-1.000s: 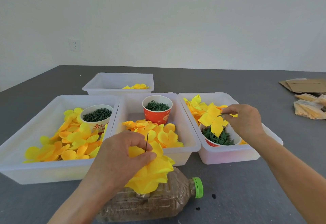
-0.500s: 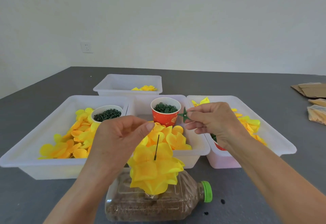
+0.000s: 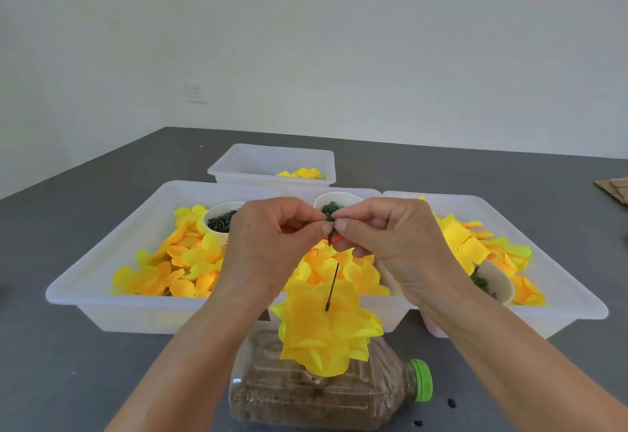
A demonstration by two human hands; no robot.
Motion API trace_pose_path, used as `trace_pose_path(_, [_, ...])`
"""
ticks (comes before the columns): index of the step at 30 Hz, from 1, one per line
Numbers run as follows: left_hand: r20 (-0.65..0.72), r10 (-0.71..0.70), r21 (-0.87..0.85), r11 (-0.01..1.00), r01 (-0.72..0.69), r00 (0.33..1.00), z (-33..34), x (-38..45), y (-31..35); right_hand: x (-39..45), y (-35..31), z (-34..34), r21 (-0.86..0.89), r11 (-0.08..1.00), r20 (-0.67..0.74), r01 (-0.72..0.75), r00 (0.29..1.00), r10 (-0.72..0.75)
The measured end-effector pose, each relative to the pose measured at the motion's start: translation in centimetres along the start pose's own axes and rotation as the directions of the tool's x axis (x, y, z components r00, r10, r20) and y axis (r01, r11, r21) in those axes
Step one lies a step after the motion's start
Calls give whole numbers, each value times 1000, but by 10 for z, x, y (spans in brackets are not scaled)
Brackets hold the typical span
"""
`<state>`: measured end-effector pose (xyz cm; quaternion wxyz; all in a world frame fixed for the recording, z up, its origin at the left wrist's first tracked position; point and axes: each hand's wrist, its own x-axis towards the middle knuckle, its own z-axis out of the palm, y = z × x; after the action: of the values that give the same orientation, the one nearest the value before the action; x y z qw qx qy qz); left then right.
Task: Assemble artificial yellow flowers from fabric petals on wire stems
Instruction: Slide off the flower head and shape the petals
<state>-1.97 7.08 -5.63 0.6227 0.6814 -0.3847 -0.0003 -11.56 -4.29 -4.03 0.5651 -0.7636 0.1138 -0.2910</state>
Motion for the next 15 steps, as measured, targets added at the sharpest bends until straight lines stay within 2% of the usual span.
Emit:
trace_pose_path(3, [-52, 94, 41, 995, -92, 994, 1, -5, 0, -2, 0, -2, 153, 985, 51, -76, 996, 69])
trace_pose_path(6, [-143, 262, 114, 962, -247, 954, 2, -11, 2, -2, -2, -6, 361, 902, 136, -237, 970, 200])
trace_pose_path(10, [-164, 473, 261, 867, -424, 866, 5, -15, -1, -4, -4, -11, 419, 840, 188, -344, 938, 291])
trace_pose_path(15, [-111, 573, 308, 797, -520, 812, 6, -20, -7, -6, -3, -15, 486, 776, 213, -403, 915, 342])
